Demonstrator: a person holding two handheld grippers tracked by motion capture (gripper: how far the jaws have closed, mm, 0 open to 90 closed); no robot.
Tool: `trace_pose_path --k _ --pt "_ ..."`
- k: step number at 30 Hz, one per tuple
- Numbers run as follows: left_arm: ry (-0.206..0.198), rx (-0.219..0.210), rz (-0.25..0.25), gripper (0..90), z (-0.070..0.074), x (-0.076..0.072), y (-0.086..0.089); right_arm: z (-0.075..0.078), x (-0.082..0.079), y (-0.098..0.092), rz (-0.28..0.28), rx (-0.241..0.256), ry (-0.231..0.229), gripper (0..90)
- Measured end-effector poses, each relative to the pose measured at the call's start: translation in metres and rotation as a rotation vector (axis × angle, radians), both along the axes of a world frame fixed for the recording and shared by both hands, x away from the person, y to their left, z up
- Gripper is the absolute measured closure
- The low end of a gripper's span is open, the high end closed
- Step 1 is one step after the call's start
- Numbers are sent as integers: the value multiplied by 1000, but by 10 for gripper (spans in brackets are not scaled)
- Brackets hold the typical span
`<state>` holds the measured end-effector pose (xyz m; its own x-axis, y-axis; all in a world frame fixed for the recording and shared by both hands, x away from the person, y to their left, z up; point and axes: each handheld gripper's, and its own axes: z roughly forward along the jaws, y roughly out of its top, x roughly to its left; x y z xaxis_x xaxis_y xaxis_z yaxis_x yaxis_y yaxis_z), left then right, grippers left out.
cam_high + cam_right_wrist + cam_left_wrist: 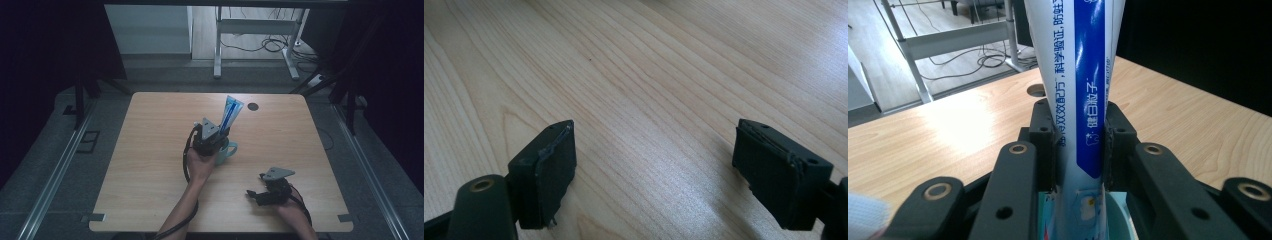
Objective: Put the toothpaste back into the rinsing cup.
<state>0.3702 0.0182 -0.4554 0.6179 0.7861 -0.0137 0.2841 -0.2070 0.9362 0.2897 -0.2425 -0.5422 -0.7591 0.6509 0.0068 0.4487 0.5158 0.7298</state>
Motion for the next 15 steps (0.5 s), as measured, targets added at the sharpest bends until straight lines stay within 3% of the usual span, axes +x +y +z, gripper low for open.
trace_pose_path --k 6,15 --pt "32 37 9 722 -8 2 -2 0 0 0 0 0 0 174" --pt "76 57 18 715 -13 5 -2 0 0 0 0 1 1 175"
